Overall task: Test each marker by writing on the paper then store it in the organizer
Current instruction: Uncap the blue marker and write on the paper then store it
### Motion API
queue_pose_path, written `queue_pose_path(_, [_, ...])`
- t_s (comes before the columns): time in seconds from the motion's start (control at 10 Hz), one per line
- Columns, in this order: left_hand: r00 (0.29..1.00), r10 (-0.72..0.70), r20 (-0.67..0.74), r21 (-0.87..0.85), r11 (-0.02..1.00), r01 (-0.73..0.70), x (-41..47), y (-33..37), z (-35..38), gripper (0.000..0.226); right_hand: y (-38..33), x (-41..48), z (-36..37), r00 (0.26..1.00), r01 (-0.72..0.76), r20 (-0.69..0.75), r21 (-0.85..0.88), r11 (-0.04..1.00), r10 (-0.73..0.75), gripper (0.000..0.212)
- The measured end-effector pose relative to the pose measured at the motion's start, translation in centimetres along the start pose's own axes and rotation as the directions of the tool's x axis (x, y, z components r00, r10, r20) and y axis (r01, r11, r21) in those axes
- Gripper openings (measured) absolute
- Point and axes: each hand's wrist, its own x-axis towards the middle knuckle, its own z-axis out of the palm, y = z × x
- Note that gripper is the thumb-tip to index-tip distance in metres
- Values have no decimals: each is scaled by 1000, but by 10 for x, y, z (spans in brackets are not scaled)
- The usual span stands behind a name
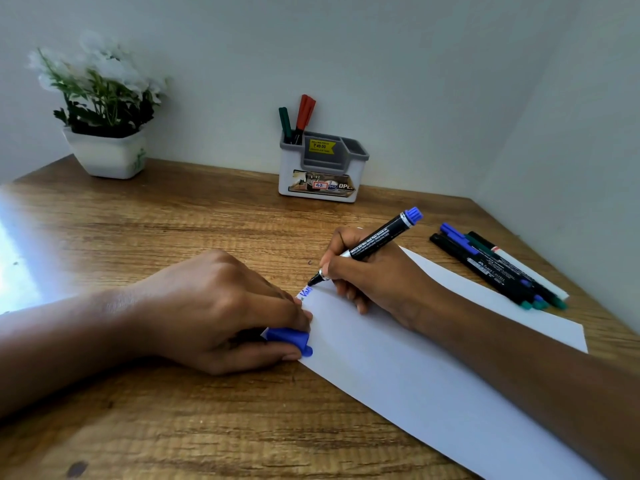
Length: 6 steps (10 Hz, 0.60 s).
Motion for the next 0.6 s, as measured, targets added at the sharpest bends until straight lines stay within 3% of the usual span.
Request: queue_pose_path(0.6, [999, 32, -26, 9, 999, -32, 2, -3, 1, 22, -4, -1, 1, 999, -27, -44, -19, 999, 26, 11])
